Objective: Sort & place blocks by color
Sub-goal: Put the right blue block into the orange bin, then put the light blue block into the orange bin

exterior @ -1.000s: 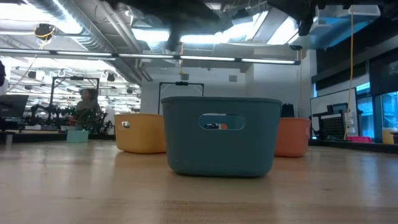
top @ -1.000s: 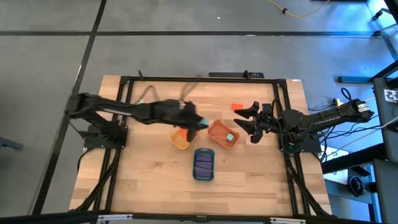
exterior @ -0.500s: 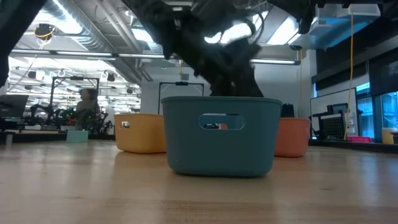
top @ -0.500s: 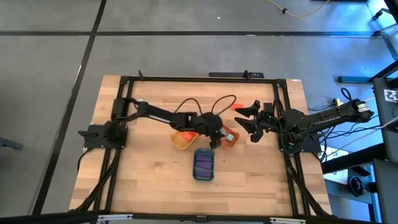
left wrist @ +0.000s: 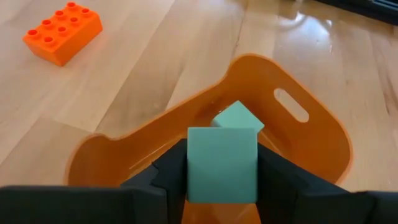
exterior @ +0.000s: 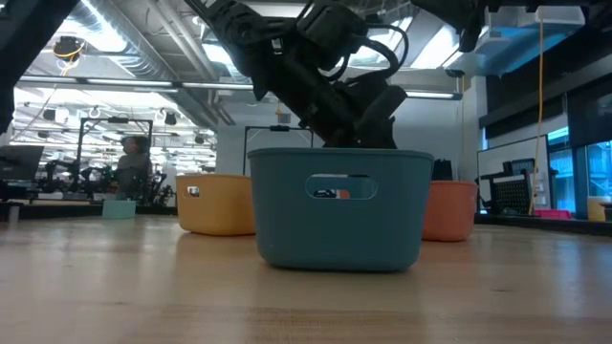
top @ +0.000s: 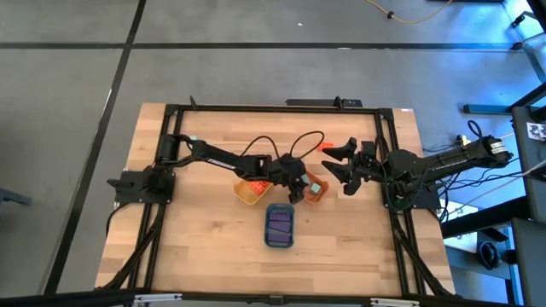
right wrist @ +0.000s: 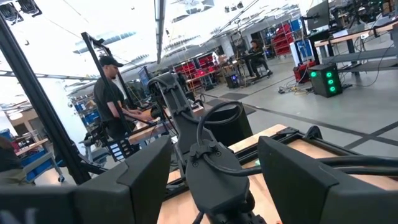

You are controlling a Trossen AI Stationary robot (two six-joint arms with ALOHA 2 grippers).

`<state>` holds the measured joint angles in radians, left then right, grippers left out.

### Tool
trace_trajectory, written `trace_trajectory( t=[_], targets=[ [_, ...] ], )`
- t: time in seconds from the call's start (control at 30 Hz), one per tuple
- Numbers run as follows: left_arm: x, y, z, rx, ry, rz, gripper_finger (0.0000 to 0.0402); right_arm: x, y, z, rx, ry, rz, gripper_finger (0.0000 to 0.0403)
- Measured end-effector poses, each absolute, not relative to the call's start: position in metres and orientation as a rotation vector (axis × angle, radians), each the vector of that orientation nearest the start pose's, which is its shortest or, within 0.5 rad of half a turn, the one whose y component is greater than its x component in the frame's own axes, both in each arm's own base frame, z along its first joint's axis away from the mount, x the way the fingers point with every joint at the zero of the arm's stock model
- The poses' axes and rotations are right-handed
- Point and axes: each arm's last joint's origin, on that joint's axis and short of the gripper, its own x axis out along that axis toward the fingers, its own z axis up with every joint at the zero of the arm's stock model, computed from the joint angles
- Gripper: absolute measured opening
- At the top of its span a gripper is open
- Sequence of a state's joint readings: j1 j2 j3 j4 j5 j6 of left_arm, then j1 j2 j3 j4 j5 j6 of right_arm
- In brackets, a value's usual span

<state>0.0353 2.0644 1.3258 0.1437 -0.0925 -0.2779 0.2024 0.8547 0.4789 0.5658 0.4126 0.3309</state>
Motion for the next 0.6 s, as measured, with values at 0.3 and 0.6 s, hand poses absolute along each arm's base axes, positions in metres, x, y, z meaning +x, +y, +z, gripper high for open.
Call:
trace_trajectory(
  t=[0.3,0.6],
  targets=[
    [0.446,0.029,0.161,-0.323,0.571,0.214,0.0170,0.188,0.027,0.286,0.386,-0.214,-0.178,0.0243],
    [0.442,0.048,0.171,-0.415,0.568,0.122,0.0205,0.188,0.027,0.286,0.386,-0.215,-0.176,0.0243]
  ],
)
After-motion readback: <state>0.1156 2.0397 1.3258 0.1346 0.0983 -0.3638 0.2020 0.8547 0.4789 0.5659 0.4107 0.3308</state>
